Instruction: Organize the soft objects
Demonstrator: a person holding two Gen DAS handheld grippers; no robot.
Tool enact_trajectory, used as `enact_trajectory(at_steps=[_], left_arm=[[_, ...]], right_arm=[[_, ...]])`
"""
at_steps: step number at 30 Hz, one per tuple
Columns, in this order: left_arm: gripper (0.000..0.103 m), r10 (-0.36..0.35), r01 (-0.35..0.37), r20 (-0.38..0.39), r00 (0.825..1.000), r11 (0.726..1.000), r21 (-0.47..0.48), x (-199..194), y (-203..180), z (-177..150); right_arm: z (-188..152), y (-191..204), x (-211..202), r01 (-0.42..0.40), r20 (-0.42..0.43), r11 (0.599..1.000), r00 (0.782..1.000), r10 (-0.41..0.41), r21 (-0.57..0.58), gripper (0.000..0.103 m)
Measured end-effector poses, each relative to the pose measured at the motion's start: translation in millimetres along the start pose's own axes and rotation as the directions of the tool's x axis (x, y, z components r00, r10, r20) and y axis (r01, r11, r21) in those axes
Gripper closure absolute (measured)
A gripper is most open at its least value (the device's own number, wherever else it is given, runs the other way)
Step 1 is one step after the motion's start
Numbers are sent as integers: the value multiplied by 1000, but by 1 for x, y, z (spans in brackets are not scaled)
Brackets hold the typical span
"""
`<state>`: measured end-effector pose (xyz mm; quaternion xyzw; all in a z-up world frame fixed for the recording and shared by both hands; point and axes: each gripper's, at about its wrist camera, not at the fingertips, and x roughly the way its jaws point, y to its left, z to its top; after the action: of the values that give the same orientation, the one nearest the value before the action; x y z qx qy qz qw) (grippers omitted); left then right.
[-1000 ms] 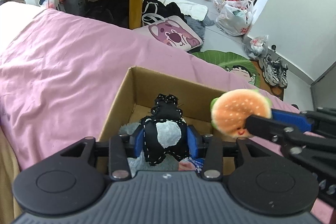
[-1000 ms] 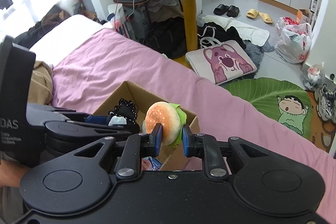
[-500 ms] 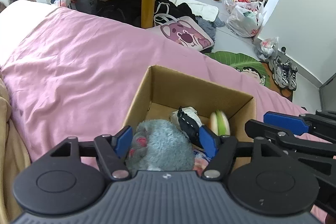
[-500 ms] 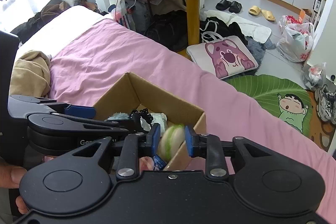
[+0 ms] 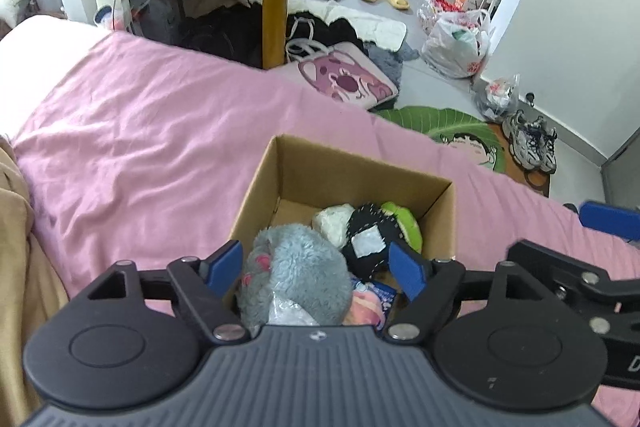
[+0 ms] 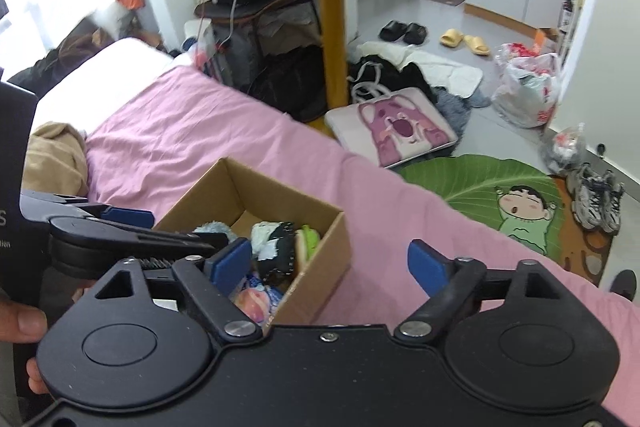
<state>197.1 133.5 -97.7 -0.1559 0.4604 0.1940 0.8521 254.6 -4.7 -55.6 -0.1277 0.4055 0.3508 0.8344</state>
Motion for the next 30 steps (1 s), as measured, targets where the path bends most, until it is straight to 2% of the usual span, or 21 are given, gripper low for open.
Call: enact_trajectory(at_steps=[4, 9, 20, 30], left_arm=[[19, -2, 1, 31, 1000, 1000, 23, -18, -12, 1], [15, -4, 2, 36, 999, 999, 40, -38, -24, -4], [1, -15, 10, 45, 999, 994, 113, -83, -54, -27], [1, -15, 8, 45, 999, 988, 155, -114, -73, -55]], right_arm=[[-3, -13, -18, 12, 23, 999, 1000, -13, 40, 7], [-10, -25, -42, 36, 72, 996, 997, -42, 82, 0], [-39, -48, -91, 18, 152, 986, 987, -44, 165, 0], [-59, -65, -131, 19, 201, 970, 977, -70, 244, 0]])
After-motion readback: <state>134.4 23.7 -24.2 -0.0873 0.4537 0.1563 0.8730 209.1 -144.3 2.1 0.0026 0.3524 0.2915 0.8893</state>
